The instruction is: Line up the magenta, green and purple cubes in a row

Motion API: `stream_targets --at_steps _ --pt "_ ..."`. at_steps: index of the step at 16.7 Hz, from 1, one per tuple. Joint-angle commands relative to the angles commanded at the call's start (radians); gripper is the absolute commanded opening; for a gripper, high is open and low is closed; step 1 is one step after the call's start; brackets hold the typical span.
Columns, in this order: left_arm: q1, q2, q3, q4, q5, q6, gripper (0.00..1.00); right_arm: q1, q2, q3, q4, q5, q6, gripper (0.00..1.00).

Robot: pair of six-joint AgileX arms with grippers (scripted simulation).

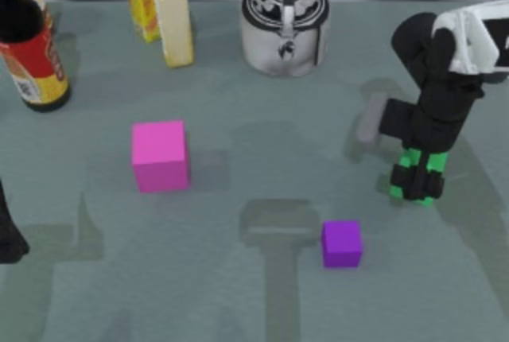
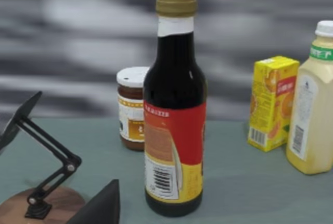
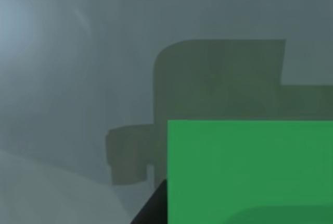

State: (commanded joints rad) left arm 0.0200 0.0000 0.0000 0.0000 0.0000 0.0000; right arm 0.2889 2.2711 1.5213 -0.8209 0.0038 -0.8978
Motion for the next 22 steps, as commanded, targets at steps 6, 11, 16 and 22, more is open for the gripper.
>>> stream_targets --at_steps 6,11,16,22 --pt "0.000 0.000 0.000 0.000 0.000 0.000 1.00 0.000 0.000 0.000 0.000 0.000 0.000 0.00" --pt "0.000 0.000 0.000 0.000 0.000 0.000 1.00 -0.001 -0.052 0.044 -0.090 -0.007 0.011 0.00" --pt "0.000 0.000 0.000 0.000 0.000 0.000 1.00 0.008 -0.118 0.128 -0.244 -0.007 0.007 0.00" --pt "0.000 0.000 0.000 0.000 0.000 0.000 1.00 0.019 -0.119 0.134 -0.252 -0.007 0.013 0.00"
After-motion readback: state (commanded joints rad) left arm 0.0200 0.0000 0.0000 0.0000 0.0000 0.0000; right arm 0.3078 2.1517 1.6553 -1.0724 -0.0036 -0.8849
